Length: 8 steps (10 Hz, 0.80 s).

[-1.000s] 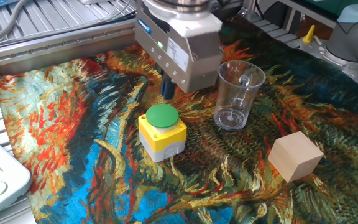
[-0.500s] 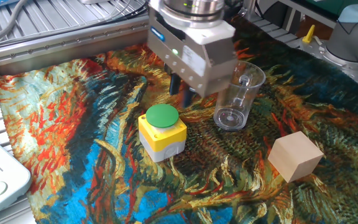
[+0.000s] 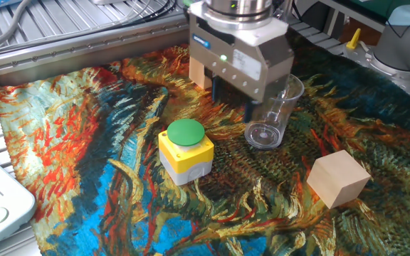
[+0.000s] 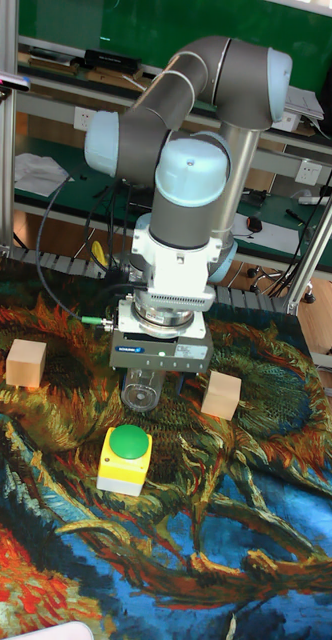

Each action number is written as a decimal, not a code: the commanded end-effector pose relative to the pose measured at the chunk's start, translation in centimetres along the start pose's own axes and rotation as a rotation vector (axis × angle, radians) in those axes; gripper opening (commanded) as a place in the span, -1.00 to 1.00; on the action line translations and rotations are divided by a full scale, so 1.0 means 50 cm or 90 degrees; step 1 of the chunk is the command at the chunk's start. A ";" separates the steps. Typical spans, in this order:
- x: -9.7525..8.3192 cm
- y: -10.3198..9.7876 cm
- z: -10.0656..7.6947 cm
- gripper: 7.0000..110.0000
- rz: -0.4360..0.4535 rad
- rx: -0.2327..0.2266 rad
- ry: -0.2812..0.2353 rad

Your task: Pick up the cup

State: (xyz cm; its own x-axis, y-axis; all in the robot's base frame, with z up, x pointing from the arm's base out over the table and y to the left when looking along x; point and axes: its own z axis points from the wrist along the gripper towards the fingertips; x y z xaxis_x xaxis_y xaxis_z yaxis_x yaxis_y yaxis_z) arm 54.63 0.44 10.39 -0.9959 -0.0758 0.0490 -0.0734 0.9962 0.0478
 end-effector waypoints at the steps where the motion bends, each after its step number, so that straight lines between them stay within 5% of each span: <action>1: 0.044 0.002 -0.004 0.57 0.012 -0.018 0.024; 2: 0.058 -0.004 0.001 1.00 0.031 -0.012 0.028; 5: 0.080 -0.025 0.007 1.00 0.054 0.002 0.025; 7: 0.103 -0.072 -0.013 1.00 0.078 0.063 0.034; 8: 0.094 -0.066 -0.017 1.00 0.098 0.053 0.025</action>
State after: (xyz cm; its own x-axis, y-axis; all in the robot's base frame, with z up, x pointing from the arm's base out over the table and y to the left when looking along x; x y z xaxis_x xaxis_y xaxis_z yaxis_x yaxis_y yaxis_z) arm 50.60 -2.27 10.60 -0.9951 0.0243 0.0954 0.0230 0.9996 -0.0153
